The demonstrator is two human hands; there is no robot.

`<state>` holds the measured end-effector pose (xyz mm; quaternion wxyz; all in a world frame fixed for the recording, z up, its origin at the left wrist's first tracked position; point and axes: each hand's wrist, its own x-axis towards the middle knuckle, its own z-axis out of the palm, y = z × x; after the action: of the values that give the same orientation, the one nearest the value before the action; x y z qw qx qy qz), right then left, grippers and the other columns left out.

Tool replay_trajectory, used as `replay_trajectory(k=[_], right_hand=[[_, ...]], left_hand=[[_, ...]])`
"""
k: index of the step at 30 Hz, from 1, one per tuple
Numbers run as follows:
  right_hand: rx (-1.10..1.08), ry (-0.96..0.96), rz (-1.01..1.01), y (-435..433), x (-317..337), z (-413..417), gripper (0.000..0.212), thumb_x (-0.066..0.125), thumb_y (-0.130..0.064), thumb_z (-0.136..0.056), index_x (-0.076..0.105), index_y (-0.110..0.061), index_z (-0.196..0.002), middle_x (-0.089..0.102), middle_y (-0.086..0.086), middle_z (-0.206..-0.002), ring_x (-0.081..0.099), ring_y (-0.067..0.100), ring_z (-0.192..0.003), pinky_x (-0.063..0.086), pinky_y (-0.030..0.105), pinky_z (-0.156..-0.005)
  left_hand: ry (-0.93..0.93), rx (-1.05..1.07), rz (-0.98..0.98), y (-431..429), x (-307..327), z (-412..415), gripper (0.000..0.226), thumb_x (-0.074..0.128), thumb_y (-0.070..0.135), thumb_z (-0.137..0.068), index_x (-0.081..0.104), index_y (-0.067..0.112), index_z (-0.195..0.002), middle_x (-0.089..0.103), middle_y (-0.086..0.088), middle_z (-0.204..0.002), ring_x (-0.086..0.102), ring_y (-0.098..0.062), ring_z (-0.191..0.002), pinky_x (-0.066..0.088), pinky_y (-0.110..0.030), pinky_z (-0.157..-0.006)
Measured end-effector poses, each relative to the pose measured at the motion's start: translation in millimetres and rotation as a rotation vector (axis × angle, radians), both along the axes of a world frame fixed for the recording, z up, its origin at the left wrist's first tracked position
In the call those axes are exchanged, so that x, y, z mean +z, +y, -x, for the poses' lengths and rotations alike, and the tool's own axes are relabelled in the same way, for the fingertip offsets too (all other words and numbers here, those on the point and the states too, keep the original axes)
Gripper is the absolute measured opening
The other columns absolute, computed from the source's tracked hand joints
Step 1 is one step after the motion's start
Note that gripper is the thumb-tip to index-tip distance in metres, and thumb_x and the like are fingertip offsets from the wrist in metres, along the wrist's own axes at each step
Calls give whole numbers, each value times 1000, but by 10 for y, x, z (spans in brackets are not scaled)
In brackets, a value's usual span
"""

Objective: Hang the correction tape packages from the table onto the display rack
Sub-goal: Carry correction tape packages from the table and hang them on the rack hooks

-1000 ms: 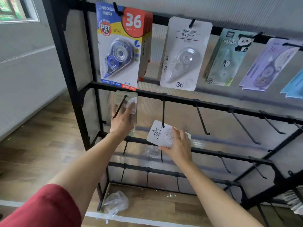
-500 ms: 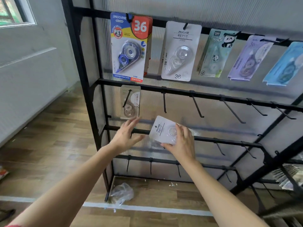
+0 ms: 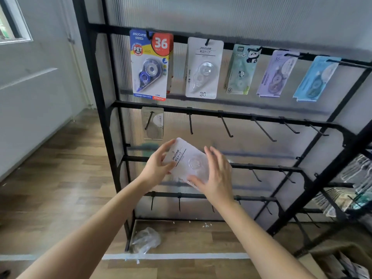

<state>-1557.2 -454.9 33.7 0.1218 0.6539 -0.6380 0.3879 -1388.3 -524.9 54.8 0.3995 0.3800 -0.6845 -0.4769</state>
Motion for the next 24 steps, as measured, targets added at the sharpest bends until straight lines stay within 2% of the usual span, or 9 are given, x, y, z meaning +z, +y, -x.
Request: replay_trajectory(k=[2, 5, 7, 9, 11, 13, 16, 19, 24], right_hand=[[45, -156, -66, 2, 101, 95, 79, 76, -37, -76, 42, -4, -139, 45, 17, -139, 45, 33, -127, 35, 42, -102], [216, -496, -471, -40, 282, 260, 77, 69, -40, -80, 32, -24, -145, 45, -2, -139, 44, 11, -123, 38, 29, -97], [358, -632, -697, -83, 358, 327, 66, 74, -31, -78, 42, -27, -137, 56, -5, -129, 55, 8, -113, 49, 35, -94], [462, -635, -758, -113, 385, 336, 42, 75, -20, -79, 57, -27, -117, 67, -4, -114, 64, 12, -103, 51, 42, -93], [497, -640, -755, -136, 365, 310, 27, 72, -13, -83, 63, -24, -105, 71, -3, -106, 66, 15, -100, 52, 40, -92], [505, -705, -701, -171, 358, 310, 24, 69, -9, -84, 63, -26, -100, 72, -8, -100, 67, 12, -96, 54, 32, -85], [493, -815, -564, -257, 431, 370, 26, 68, -8, -84, 62, -27, -101, 72, -10, -98, 67, 9, -96, 53, 25, -83], [491, -907, -416, -403, 623, 472, 28, 67, -8, -84, 62, -26, -104, 71, -8, -101, 65, 12, -101, 50, 26, -86], [538, -1019, -201, -733, 1066, 564, 26, 66, -5, -83, 64, -24, -101, 73, -12, -94, 66, 2, -91, 47, 12, -71]], left_hand=[[-105, -43, 91, -49, 109, -88, 60, 51, -12, -88, 43, 22, -136, 59, 5, -100, 58, -1, -75, 48, -13, -64], [-135, -196, 106, -135, 274, -207, 69, 52, -11, -89, 33, 37, -136, 51, 9, -123, 54, -7, -108, 50, -15, -83], [-189, -281, 127, -196, 396, -223, 76, 52, -10, -89, 26, 47, -133, 44, 15, -130, 50, -3, -114, 47, -11, -86], [-270, -343, 161, -265, 505, -203, 80, 54, -8, -89, 23, 52, -131, 39, 25, -132, 45, 0, -118, 45, -8, -87], [-344, -368, 195, -322, 597, -173, 79, 54, -5, -90, 23, 56, -130, 38, 30, -130, 43, -2, -123, 44, -8, -88], [-392, -322, 262, -353, 671, -138, 73, 56, 2, -91, 24, 54, -131, 47, 20, -128, 48, -8, -120, 45, -12, -90], [-392, -59, 472, -371, 754, -79, 61, 59, 23, -92, 27, 37, -143, 53, 6, -124, 54, -18, -112, 43, -25, -95], [-447, 245, 690, -430, 781, -47, 60, 46, 42, -94, 27, 24, -148, 35, -2, -149, 34, -22, -135, 23, -37, -113], [-532, 422, 782, -553, 854, 15, 63, 37, 46, -90, 21, 28, -148, 10, -1, -159, 3, -19, -146, 1, -36, -116]])
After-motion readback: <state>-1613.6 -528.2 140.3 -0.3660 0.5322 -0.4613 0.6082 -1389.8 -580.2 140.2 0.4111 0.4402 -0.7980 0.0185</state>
